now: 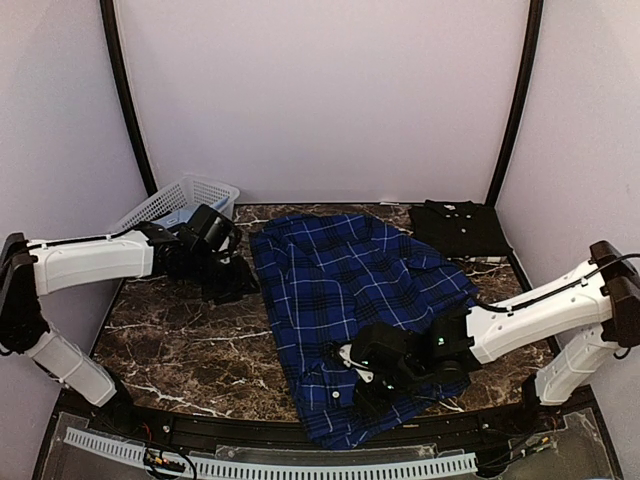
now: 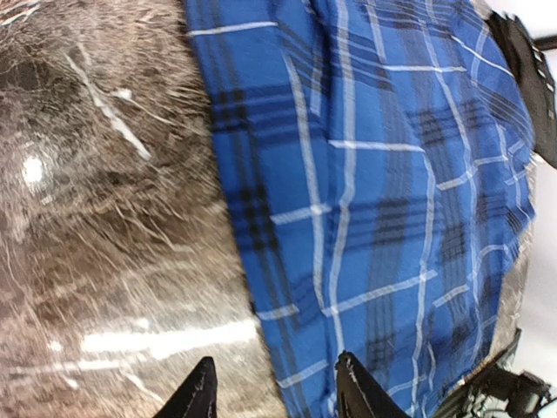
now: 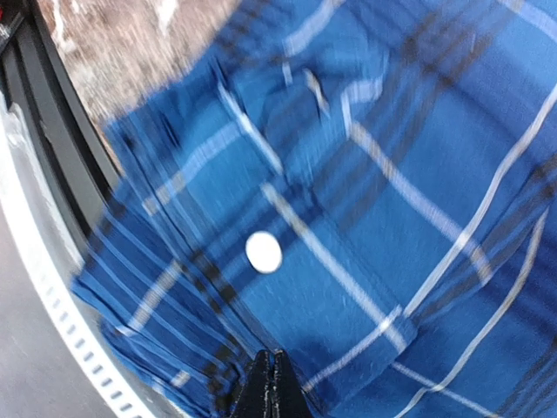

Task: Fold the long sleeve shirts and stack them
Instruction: Move the 1/3-folded shirt to the center of the board.

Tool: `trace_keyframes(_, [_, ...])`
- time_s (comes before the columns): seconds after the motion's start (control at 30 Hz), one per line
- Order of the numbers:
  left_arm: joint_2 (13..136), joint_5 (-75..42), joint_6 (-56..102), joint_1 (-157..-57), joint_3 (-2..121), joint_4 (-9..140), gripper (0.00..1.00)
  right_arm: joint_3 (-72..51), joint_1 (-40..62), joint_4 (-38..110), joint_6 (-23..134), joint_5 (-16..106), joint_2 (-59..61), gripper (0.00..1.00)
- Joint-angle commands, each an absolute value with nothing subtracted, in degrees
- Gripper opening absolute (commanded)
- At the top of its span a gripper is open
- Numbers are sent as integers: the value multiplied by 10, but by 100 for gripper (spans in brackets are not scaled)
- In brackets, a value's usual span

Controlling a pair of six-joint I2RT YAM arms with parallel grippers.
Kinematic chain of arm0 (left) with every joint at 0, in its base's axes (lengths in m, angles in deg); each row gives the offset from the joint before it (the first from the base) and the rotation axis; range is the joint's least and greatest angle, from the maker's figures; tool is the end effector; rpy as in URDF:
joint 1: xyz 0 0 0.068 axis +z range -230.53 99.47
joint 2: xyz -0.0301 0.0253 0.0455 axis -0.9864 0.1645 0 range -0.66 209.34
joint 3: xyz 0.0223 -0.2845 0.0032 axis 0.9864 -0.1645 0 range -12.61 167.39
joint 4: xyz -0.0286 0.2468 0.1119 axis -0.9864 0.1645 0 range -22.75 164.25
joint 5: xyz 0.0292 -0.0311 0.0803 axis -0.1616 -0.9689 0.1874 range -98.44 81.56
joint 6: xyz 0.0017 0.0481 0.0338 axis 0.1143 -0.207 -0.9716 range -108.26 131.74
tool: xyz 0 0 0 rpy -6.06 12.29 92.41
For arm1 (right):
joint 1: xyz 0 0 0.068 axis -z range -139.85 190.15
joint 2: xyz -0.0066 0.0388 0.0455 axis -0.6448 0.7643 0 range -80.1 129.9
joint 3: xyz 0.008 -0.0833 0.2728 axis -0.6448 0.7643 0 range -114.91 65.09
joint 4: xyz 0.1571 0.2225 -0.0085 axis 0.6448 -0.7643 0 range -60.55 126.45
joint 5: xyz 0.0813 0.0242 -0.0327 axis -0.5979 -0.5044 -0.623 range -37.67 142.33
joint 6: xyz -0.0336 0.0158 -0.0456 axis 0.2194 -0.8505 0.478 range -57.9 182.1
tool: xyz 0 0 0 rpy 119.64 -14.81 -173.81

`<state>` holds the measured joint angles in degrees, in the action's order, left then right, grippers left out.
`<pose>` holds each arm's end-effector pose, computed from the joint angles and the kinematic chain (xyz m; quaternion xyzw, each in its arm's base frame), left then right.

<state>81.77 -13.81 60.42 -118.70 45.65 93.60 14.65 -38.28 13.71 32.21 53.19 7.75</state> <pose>0.2462 -0.1987 0.2478 -0.0705 0.9377 -0.2639 0.2147 0.0624 0.3016 0.1807 -0.3954 0.8816 0.2045 0.1567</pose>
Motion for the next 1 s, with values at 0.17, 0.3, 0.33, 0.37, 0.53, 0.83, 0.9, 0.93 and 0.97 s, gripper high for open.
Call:
trace_keyframes(0.17, [951, -129, 543, -1117, 478, 818, 45, 218, -396, 208, 298, 492, 92, 1])
trace_keyframes(0.3, [1021, -121, 536, -1086, 521, 798, 44, 216, -397, 206, 299, 502, 82, 7])
trace_keyframes(0.33, [1032, -125, 534, -1082, 539, 793, 44, 214, -397, 201, 298, 511, 74, 9])
trace_keyframes(0.37, [1054, -127, 532, -1076, 557, 790, 43, 212, -396, 193, 296, 518, 64, 11])
trace_keyframes(0.53, [1125, -120, 526, -1073, 617, 811, 41, 186, -394, 150, 284, 611, -13, 24])
trace_keyframes(0.83, [1207, -120, 535, -1066, 695, 841, 25, 175, -343, 227, 308, 772, -139, 74])
trace_keyframes(0.9, [1221, -114, 539, -1062, 714, 852, 14, 169, -322, 248, 316, 783, -142, 86])
trace_keyframes(0.93, [1230, -109, 539, -1057, 729, 855, 8, 163, -308, 255, 319, 781, -140, 91])
trace_keyframes(0.97, [1235, -108, 539, -1054, 737, 862, 5, 158, -292, 263, 323, 775, -138, 95])
